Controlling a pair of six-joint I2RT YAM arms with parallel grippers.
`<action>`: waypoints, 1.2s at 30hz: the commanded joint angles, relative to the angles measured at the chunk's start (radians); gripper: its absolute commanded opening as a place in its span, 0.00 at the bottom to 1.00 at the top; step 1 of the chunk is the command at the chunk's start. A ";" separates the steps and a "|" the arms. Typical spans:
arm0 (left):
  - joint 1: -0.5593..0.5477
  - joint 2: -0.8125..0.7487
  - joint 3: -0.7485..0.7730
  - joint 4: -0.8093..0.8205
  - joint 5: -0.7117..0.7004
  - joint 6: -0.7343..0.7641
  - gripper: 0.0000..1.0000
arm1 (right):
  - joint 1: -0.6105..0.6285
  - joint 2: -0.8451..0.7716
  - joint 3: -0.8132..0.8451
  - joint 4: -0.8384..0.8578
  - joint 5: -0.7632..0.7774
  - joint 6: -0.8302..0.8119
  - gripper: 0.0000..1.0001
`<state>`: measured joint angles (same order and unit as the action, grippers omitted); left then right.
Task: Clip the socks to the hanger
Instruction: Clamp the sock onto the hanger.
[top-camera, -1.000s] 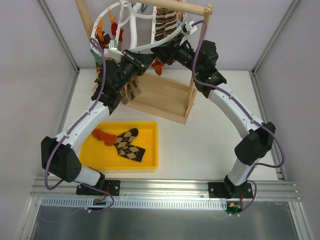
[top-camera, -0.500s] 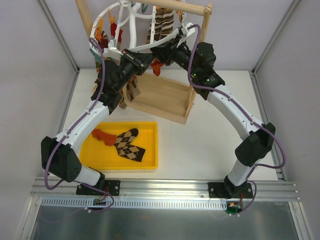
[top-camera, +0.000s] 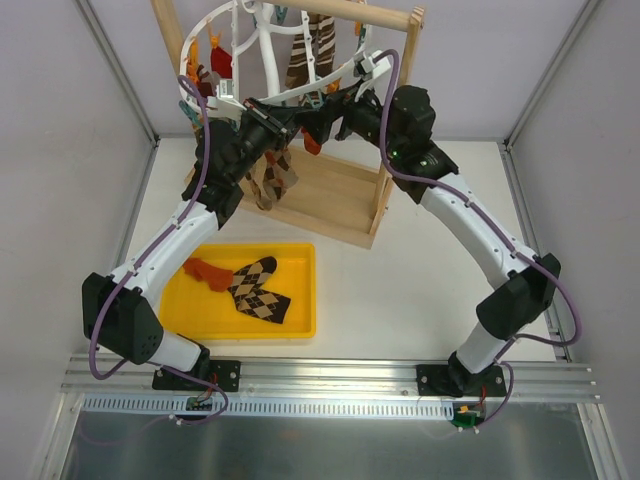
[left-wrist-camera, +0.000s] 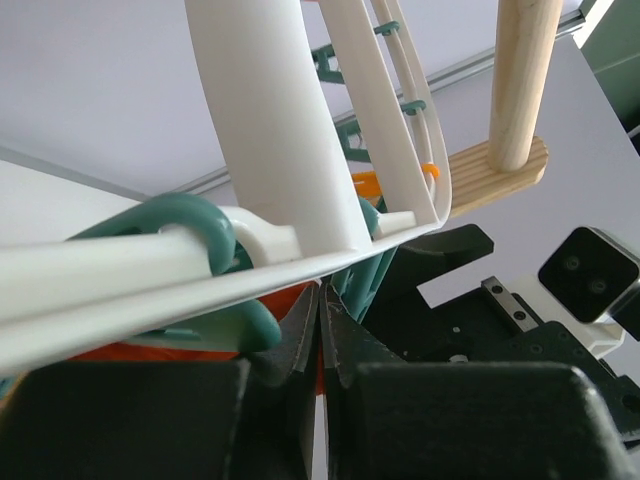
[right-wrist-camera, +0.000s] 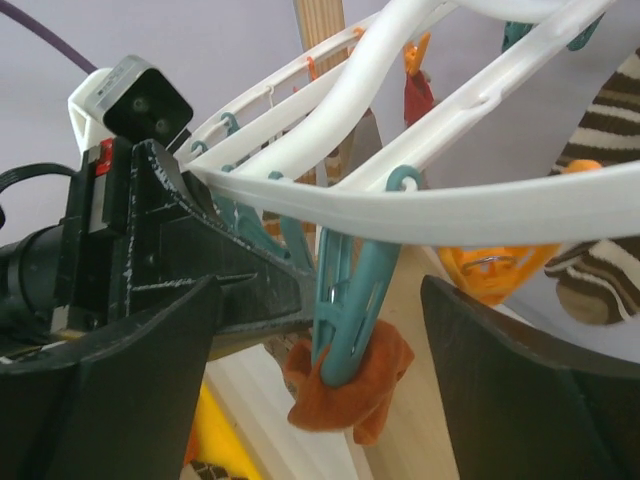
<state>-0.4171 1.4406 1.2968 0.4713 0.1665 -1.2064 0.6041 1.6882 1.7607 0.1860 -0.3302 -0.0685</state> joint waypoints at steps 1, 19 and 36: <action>0.008 -0.022 0.001 0.059 -0.010 0.011 0.00 | 0.003 -0.099 0.013 -0.061 -0.003 -0.027 0.87; 0.008 -0.118 -0.037 -0.043 -0.045 0.192 0.21 | -0.021 -0.240 0.005 -0.306 0.157 -0.083 1.00; -0.011 -0.296 0.088 -0.427 -0.226 0.780 0.85 | -0.035 -0.366 -0.190 -0.250 0.144 -0.106 1.00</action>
<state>-0.4202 1.1530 1.3537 0.1303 0.0540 -0.5655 0.5713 1.3842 1.5955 -0.1375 -0.1947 -0.1452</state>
